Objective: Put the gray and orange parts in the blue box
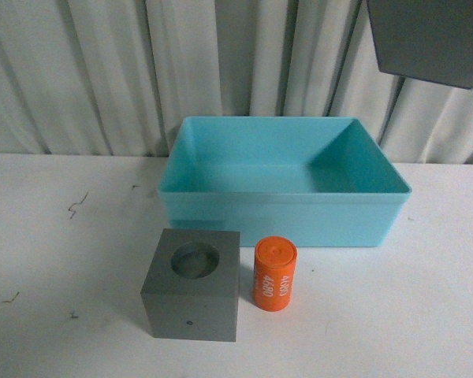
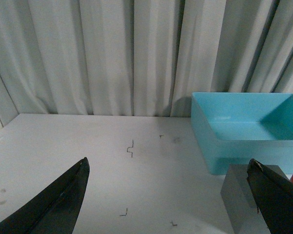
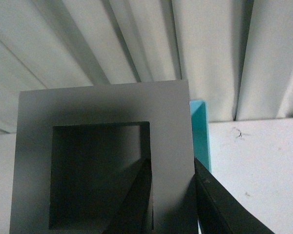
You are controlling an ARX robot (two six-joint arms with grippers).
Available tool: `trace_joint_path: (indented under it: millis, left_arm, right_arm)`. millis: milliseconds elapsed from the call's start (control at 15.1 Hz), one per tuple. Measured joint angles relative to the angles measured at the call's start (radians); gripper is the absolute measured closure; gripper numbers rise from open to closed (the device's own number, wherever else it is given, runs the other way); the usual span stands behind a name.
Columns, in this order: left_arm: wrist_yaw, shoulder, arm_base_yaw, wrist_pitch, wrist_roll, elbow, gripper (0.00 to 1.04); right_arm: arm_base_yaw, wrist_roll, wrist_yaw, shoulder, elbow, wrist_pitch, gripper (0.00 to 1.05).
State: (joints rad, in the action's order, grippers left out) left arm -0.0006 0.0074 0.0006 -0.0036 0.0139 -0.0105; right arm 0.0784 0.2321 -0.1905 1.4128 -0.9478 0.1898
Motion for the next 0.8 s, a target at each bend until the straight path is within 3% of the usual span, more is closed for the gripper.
trace_joint_path:
  millis: [398, 796]
  left_arm:
    - [0.000, 0.000, 0.000, 0.000, 0.000, 0.000, 0.07]
    - [0.000, 0.000, 0.000, 0.000, 0.000, 0.000, 0.07]
  right_arm:
    - [0.076, 0.031, 0.079, 0.508, -0.362, -0.072, 0.86]
    - [0.112, 0.166, 0.180, 0.671, -0.418, -0.137, 0.86]
